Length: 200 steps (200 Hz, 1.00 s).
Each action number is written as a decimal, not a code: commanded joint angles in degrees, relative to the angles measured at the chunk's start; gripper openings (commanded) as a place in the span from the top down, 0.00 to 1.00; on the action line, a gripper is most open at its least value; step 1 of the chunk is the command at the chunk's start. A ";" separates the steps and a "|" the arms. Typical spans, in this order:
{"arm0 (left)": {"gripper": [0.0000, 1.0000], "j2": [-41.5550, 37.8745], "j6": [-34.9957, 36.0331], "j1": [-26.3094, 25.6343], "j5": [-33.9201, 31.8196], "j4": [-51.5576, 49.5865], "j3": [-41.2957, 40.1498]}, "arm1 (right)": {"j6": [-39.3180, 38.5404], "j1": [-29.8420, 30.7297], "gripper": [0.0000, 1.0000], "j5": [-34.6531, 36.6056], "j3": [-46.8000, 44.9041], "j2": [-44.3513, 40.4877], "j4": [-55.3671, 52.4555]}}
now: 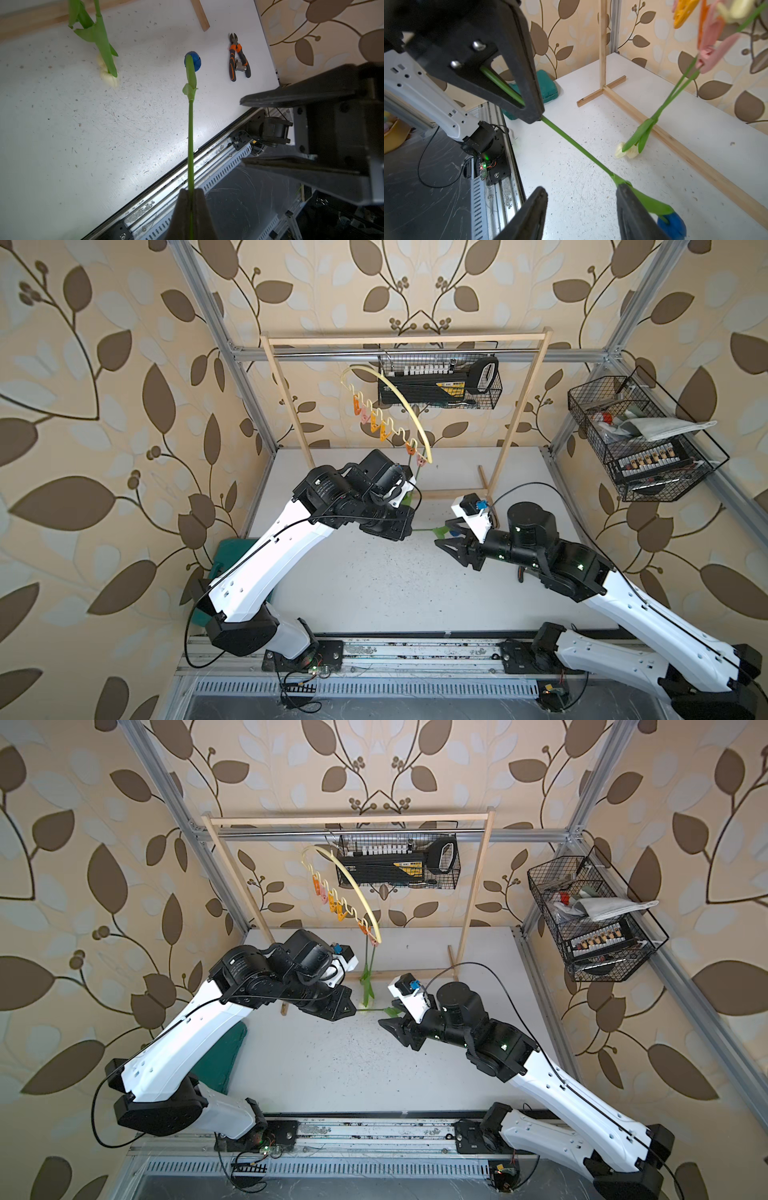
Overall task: Dry the flowers on a clothes hanger
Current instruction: Pick up the flower at the center of the board.
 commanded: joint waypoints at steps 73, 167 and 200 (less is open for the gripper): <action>0.97 1.26 -0.06 1.61 9.06 -2.87 3.59 | -8.22 1.95 0.57 4.21 3.42 4.47 0.69; 0.97 1.11 0.01 1.61 10.29 -3.26 5.44 | -9.35 1.89 0.64 7.15 2.04 5.41 2.10; 0.97 1.34 0.07 1.61 10.43 -3.18 5.65 | -9.72 2.01 0.65 8.06 1.89 6.23 2.47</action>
